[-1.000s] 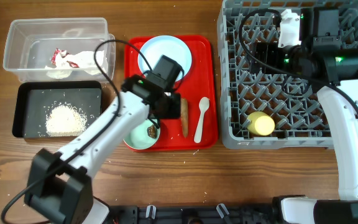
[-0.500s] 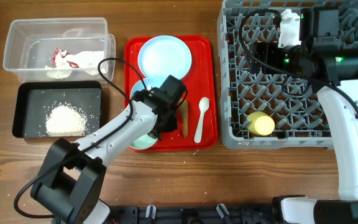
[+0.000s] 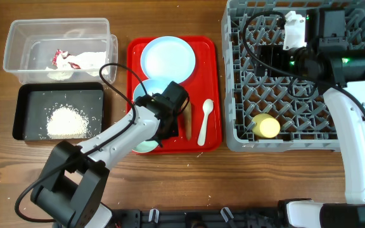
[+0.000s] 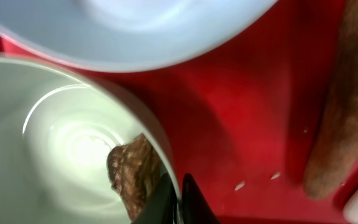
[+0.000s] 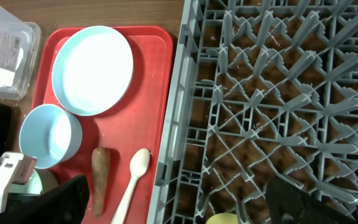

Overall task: Sort waste into correct bins and load items into the dishwasher rack
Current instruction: 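Grasp the small green bowl with the left gripper, then tip the green bowl over the black tray to dump the brown piece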

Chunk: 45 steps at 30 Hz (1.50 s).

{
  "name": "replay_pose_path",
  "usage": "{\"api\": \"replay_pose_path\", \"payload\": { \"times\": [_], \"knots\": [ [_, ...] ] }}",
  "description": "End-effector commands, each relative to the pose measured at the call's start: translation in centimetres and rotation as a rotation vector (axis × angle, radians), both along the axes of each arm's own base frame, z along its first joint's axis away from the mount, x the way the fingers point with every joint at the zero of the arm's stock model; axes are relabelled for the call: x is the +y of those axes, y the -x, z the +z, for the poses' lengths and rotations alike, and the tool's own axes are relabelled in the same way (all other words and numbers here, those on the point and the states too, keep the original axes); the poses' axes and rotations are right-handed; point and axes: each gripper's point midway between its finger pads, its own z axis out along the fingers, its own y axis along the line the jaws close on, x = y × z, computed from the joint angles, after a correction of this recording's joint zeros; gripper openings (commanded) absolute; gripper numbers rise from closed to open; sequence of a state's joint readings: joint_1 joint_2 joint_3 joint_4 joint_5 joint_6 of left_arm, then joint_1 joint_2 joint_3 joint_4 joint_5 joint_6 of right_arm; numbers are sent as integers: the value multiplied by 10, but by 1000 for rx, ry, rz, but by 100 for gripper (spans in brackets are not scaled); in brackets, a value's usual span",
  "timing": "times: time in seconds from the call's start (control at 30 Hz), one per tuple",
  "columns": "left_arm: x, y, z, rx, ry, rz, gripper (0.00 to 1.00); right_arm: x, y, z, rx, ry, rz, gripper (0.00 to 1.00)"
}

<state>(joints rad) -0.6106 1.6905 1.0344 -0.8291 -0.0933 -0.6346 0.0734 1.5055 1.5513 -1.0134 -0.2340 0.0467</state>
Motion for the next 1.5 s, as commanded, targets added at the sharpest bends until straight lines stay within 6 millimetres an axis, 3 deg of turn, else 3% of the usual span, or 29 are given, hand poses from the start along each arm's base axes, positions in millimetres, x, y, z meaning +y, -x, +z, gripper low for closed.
{"api": "replay_pose_path", "payload": {
  "times": [0.0, 0.17, 0.3, 0.4, 0.5, 0.77, 0.87, 1.03, 1.17, 1.47],
  "knots": [
    [-4, -2, 42, -22, 23, -5, 4, 1, -2, -3, 3, 17, 16, 92],
    [-10, -4, 95, -79, 91, -10, 4, 1, -2, -3, 2, 17, 15, 92],
    [-10, -3, 120, -109, 192, -37, 4, 1, -4, -1, -8, 16, 15, 92],
    [18, -16, 142, -152, 282, 28, 4, 1, -4, -1, -9, 17, 15, 92],
    [61, -32, 158, -190, 398, 75, 4, 1, -4, -1, -10, 16, 15, 92],
    [176, -70, 166, -348, 732, 191, 4, 1, -5, -1, -12, 16, 15, 92],
    [222, -77, 152, -404, 906, 280, 4, 1, -5, -1, -13, 16, 15, 92],
    [267, -91, 140, -509, 1326, 443, 4, 1, -5, -1, -14, 17, 16, 92],
    [283, -95, 148, -584, 1514, 497, 4, 1, -4, -2, -8, 18, 16, 92],
    [279, -92, 151, -523, 1553, 562, 4, 1, -5, -1, -15, 17, 17, 92]
  ]
}}
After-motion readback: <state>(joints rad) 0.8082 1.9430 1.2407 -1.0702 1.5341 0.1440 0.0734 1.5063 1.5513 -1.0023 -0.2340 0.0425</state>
